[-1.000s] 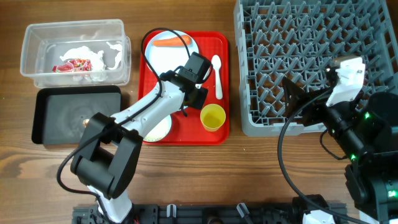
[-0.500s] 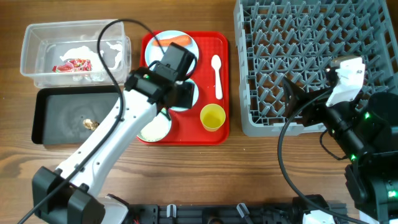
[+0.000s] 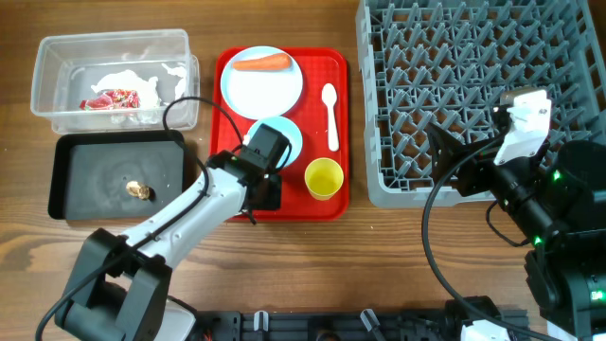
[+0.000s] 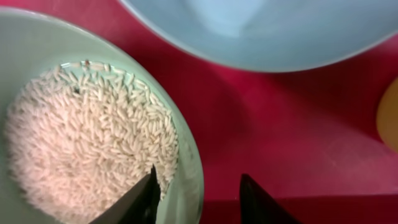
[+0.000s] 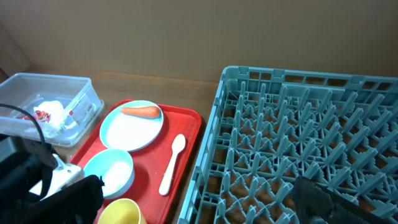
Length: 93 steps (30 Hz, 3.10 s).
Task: Sort waste into correct bins and load items into the dishwasher rack
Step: 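Grasp the green bowl of rice with the left gripper, then tip the green bowl over the black tray to pour out rice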
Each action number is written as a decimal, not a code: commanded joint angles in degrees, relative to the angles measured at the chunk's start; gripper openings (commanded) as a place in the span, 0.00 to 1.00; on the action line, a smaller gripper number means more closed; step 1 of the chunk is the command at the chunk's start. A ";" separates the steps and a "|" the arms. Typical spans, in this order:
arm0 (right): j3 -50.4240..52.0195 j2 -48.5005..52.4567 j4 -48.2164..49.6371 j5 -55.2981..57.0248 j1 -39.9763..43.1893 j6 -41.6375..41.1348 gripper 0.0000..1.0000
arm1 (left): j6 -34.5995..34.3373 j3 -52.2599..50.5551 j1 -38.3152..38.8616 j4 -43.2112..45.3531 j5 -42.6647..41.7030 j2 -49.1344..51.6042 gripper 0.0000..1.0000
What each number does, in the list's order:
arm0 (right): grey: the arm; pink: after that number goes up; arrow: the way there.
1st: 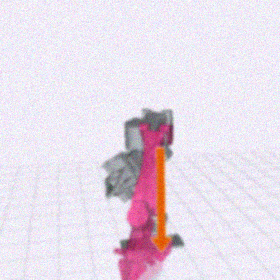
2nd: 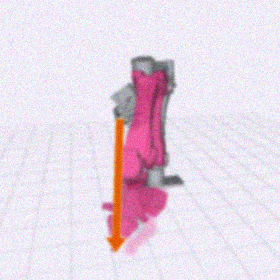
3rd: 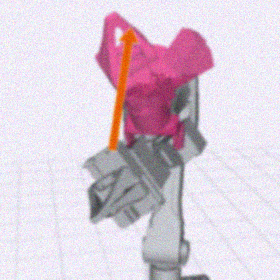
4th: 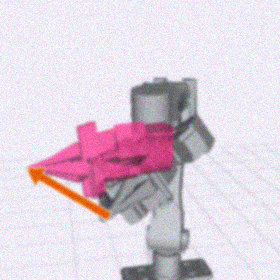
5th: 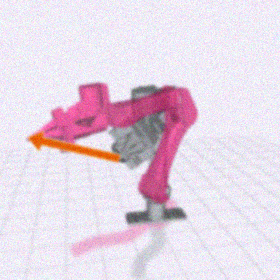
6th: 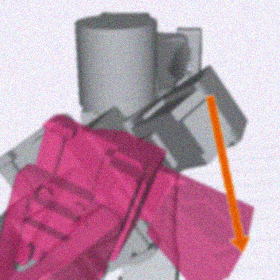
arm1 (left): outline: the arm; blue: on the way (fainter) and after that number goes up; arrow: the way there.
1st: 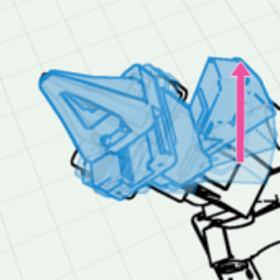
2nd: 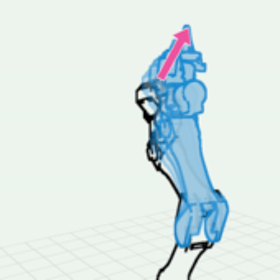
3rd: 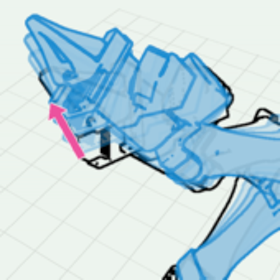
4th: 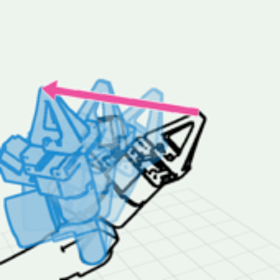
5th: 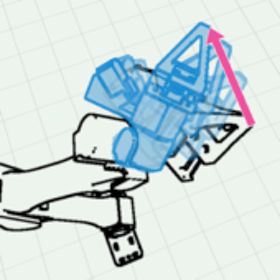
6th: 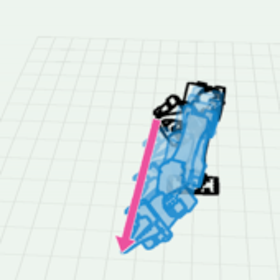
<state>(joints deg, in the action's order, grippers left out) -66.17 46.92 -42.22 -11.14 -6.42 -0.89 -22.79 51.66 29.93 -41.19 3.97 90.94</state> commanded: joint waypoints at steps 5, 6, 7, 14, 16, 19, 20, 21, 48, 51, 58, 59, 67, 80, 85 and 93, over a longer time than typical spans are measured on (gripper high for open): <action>-1.33 -0.26 0.13 -0.94 0.28 -0.59 1.00 | 0.02 -2.58 -0.17 3.34 0.02 0.57 0.18; -1.33 -0.26 0.13 -0.94 0.28 -0.59 1.00 | 0.00 -2.58 -0.17 3.39 0.00 0.57 0.14; -1.33 -0.26 0.13 -0.94 0.28 -0.59 1.00 | 0.00 -2.47 -0.17 3.34 0.00 0.55 0.06; -1.33 -0.26 0.13 -0.94 0.28 -0.59 1.00 | 0.00 5.22 -0.22 -3.96 -0.04 -2.34 0.04; -1.33 -0.26 0.15 -0.92 0.28 -0.59 1.00 | 0.02 8.50 -0.28 -6.78 -0.04 -4.70 0.04; -1.33 -0.26 0.13 -0.92 0.28 -0.59 1.00 | 0.00 12.83 -1.84 -10.82 -0.66 -8.50 0.04; -1.33 -0.26 0.15 -0.92 0.28 -0.57 1.00 | 0.02 13.55 -3.13 -11.15 -1.79 -9.81 0.04; -1.33 -0.26 0.15 -0.92 0.28 -0.55 1.00 | 0.02 13.73 -4.57 -11.06 -2.80 -10.88 0.04; -1.33 1.68 -1.07 -2.54 0.28 -2.34 1.00 | 21.14 13.70 -75.91 2.86 -79.45 8.57 0.04; -1.31 1.68 -0.92 -2.51 0.28 -2.32 1.00 | 21.11 13.70 -78.09 2.89 -82.77 9.40 0.04; -1.31 1.68 -2.21 -2.49 0.28 -2.25 1.00 | 20.11 13.60 -79.41 2.47 -94.31 9.38 0.04; -1.33 1.68 -2.38 -2.49 0.28 -2.25 1.00 | 19.32 13.60 -79.41 2.43 -94.33 9.38 0.04; -1.31 1.68 -2.25 -2.51 0.28 -2.29 1.00 | 19.32 13.60 -79.41 -0.07 -94.31 9.38 0.04; -1.31 1.68 -2.27 -2.49 0.28 -2.25 1.00 | 19.34 13.60 -82.68 -6.91 -94.31 9.27 0.04; -1.31 1.68 -2.73 -2.49 0.28 -2.27 1.00 | 20.15 13.62 -79.19 -4.83 -94.29 5.53 0.04; -1.31 1.68 -3.37 -2.45 0.28 -2.10 1.00 | 15.10 13.62 -77.72 -4.52 -94.23 4.70 0.04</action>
<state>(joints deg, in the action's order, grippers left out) -66.17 48.60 -45.67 -12.67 -6.42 -2.37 -6.76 64.73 -49.32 -45.67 -88.47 97.36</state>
